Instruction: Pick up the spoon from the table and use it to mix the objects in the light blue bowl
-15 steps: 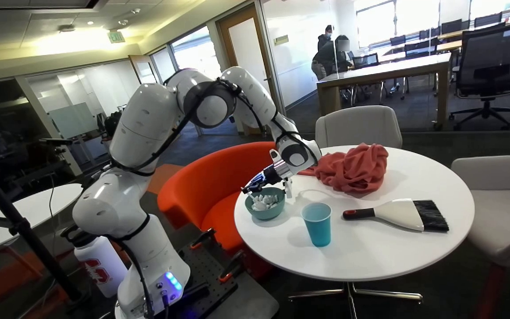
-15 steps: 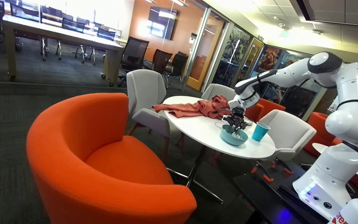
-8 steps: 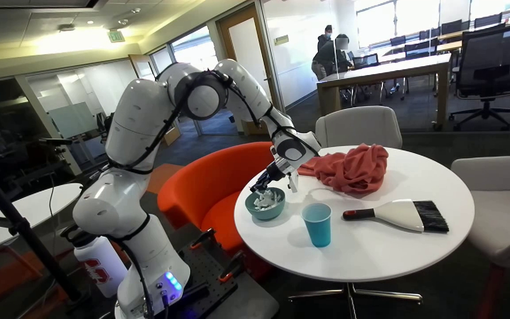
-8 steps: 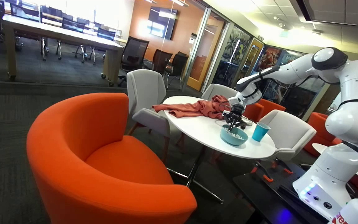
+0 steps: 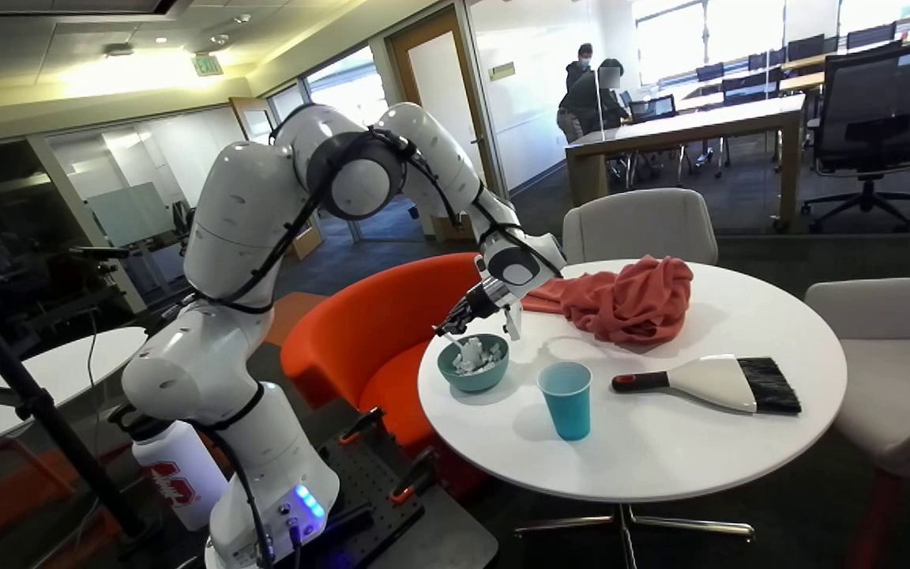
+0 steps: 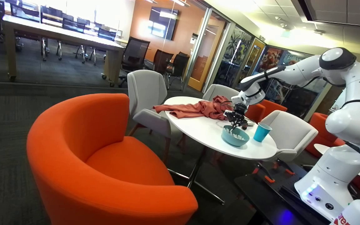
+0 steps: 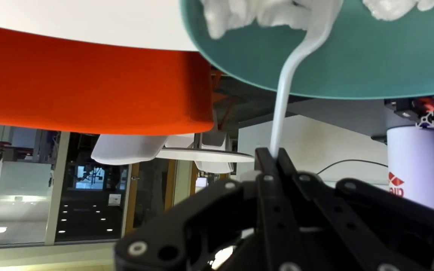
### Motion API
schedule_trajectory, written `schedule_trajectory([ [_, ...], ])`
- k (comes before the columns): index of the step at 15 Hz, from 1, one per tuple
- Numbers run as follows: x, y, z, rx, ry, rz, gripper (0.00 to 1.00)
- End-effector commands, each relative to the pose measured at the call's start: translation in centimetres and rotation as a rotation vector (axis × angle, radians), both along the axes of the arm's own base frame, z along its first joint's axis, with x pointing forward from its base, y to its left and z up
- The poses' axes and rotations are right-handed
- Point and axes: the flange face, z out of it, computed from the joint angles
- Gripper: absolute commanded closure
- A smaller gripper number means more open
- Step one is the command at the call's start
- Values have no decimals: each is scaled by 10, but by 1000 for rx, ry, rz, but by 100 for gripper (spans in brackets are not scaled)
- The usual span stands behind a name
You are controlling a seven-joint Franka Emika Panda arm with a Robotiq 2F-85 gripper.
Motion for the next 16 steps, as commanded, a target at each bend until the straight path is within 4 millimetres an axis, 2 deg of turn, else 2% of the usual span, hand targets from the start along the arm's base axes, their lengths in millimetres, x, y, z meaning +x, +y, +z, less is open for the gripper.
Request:
schedule_trajectory([
  [1,-11,-4,15,-32,91,-27,99],
  [6,-16,-14,26,-120,18,-64,99],
  [11,0,-7,73,-136,-149,-133,99],
  [14,9,-25,96,-197,-237,-254,99],
  [16,23,-41,102,-242,-275,-344,99],
])
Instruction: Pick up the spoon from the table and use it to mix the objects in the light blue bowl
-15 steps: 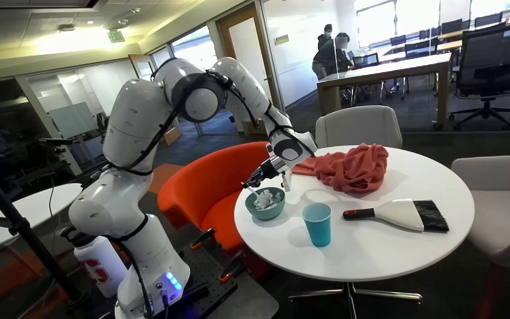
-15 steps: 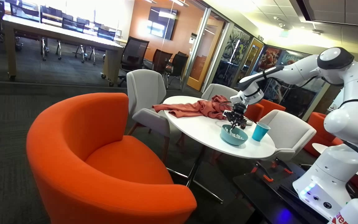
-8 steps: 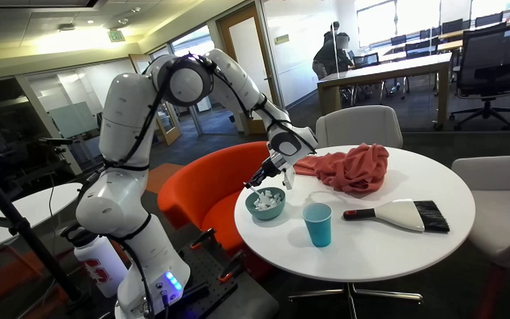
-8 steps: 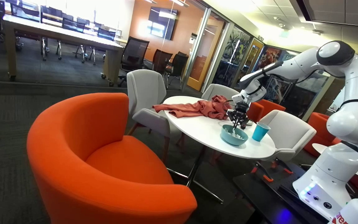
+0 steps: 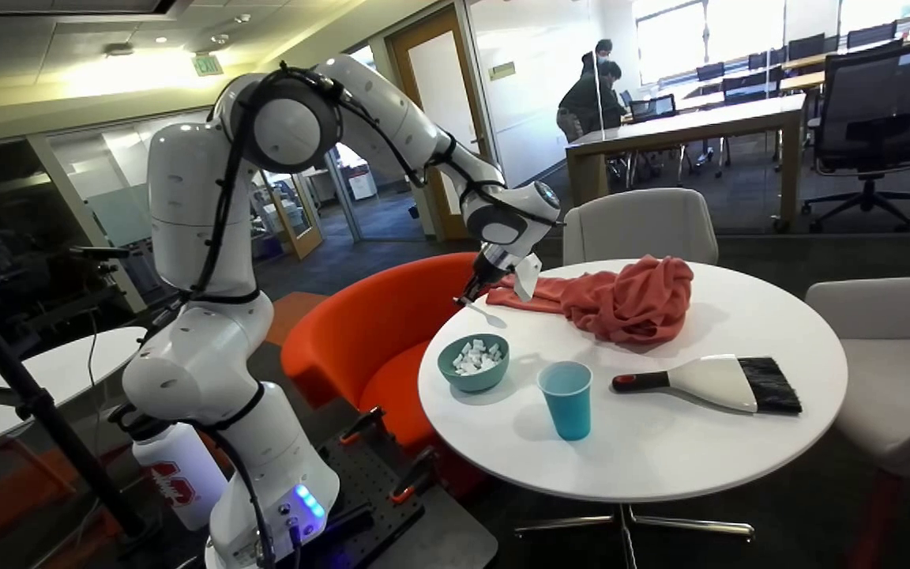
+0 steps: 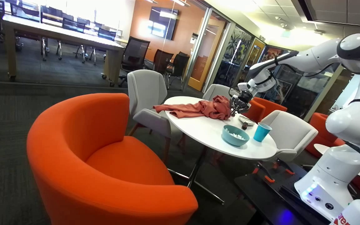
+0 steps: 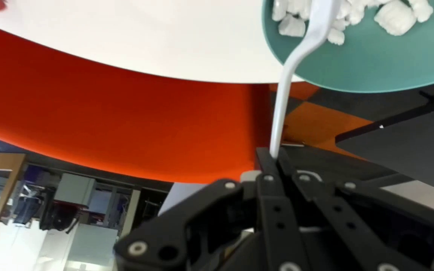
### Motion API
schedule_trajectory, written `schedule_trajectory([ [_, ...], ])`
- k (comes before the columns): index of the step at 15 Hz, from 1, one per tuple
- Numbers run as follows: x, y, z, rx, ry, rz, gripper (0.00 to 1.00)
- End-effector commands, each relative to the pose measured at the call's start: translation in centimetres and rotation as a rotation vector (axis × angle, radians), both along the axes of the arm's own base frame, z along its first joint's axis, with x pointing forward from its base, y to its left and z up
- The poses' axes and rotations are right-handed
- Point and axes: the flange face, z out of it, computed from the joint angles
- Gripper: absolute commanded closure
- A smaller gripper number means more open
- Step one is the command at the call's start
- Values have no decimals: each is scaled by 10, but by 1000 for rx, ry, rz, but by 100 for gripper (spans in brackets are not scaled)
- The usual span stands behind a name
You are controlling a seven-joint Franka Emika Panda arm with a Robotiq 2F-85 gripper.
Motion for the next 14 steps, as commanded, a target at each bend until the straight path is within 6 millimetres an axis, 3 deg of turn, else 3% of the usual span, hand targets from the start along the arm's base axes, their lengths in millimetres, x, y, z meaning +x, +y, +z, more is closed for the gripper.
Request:
schedule_trajectory([
  [1,12,-24,20,-87,-75,-168,99],
  [7,53,-56,-20,-291,-120,-453,99],
  [14,75,-51,-71,-568,13,-690,99],
])
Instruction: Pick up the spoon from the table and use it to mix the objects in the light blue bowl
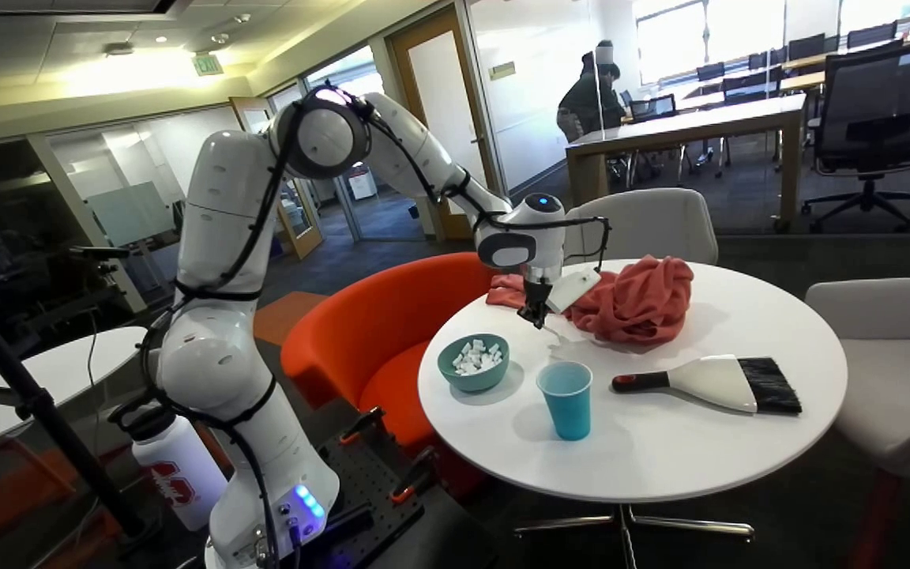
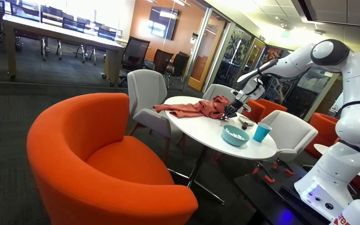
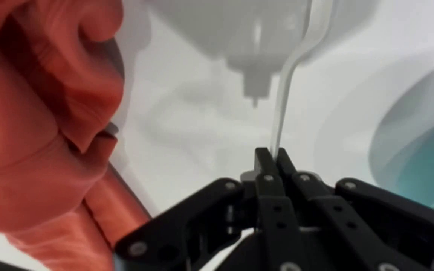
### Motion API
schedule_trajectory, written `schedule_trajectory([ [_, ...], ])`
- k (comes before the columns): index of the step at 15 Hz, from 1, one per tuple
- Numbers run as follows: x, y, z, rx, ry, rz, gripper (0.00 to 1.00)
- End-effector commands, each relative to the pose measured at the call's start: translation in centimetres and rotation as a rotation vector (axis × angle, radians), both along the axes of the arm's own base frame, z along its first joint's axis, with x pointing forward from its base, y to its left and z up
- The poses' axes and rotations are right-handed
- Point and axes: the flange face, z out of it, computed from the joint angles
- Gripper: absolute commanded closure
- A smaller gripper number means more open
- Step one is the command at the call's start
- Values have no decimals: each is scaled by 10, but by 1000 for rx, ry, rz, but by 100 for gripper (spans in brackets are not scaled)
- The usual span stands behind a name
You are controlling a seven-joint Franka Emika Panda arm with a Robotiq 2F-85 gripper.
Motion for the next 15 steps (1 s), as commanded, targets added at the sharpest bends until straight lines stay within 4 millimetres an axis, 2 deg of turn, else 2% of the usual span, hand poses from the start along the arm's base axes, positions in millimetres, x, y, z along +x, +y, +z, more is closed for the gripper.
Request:
schedule_trajectory([
  [1,12,3,-12,-95,95,-110,99],
  [2,11,4,-12,-119,121,-126,71],
  [3,11,7,-11,-139,137,-141,70],
  [12,7,16,22,-196,129,-168,4],
  [13,6,17,24,-200,126,-159,0],
  [15,5,18,27,-203,119,-162,0],
])
